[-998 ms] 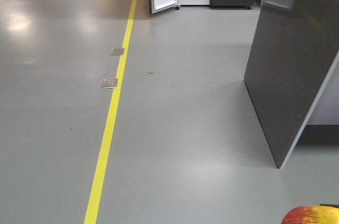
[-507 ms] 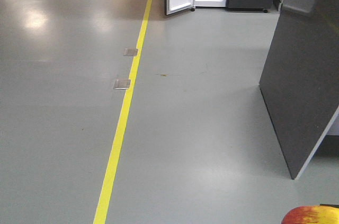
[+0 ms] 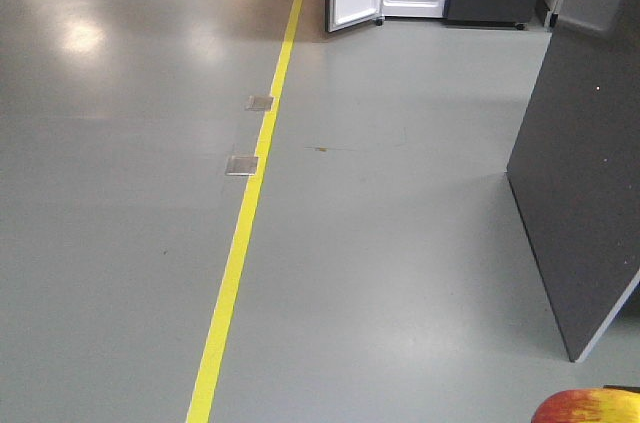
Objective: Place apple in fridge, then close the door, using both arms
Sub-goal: 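Drive the base toward the open refrigerator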
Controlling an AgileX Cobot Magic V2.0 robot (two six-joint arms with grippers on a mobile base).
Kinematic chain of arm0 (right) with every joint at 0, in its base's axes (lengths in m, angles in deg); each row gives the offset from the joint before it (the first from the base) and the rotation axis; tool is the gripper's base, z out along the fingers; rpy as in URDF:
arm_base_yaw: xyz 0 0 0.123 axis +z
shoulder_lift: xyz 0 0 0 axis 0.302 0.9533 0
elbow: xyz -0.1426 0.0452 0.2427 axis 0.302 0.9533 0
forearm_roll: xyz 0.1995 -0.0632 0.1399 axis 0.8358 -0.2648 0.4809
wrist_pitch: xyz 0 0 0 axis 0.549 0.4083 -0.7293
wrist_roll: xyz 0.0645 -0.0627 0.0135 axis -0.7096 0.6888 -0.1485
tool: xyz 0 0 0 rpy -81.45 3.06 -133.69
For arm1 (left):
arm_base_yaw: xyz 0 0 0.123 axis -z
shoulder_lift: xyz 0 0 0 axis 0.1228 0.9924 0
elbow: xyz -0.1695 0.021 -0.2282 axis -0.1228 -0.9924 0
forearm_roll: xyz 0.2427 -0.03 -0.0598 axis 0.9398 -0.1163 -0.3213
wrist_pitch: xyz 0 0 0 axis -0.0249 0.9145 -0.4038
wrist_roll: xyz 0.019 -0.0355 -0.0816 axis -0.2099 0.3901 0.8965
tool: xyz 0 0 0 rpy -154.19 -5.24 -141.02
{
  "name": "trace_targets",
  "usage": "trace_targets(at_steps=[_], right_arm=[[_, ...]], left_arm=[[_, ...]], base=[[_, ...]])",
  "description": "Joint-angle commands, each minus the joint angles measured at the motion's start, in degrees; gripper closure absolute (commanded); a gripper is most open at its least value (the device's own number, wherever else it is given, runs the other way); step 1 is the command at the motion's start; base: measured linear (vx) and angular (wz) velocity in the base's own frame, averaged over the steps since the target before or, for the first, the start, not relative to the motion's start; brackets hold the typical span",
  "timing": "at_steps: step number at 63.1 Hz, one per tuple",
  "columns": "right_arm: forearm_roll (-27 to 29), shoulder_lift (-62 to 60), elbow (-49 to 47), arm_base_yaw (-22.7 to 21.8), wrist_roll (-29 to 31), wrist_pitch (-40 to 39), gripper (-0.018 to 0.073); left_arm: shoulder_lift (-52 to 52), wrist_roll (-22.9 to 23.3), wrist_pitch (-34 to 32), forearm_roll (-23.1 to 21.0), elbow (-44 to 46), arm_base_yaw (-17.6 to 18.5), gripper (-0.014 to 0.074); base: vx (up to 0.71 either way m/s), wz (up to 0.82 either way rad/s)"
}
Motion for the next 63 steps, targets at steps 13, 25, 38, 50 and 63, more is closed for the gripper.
trace_targets(at_steps=[13, 25, 38, 50, 63], right_arm=[[2.0, 0.4, -1.6, 0.0, 0.5, -3.4, 0.0144], [2.0, 0.4, -1.6, 0.0, 0.5, -3.4, 0.0144], [2.0, 0.4, -1.6, 0.0, 0.5, -3.4, 0.0144], [2.0, 0.4, -1.6, 0.0, 0.5, -3.4, 0.0144], [2.0, 0.4, -1.6, 0.0, 0.5, -3.4, 0.0144]], left_arm=[[-0.9, 0.4, -4.4, -0.6, -1.2, 0.0, 0.0603], [-0.9, 0.4, -4.4, -0.6, -1.2, 0.0, 0.0603], [-0.9, 0.4, -4.4, -0.6, -1.2, 0.0, 0.0603], [-0.9, 0.4, -4.4, -0.6, -1.2, 0.0, 0.0603], [-0.9, 0.4, -4.4, -0.6, -1.2, 0.0, 0.0603]], base=[[0.13, 0.0], [0.15, -0.01], [0.17, -0.02], [0.19, -0.05], [0.2, -0.1]])
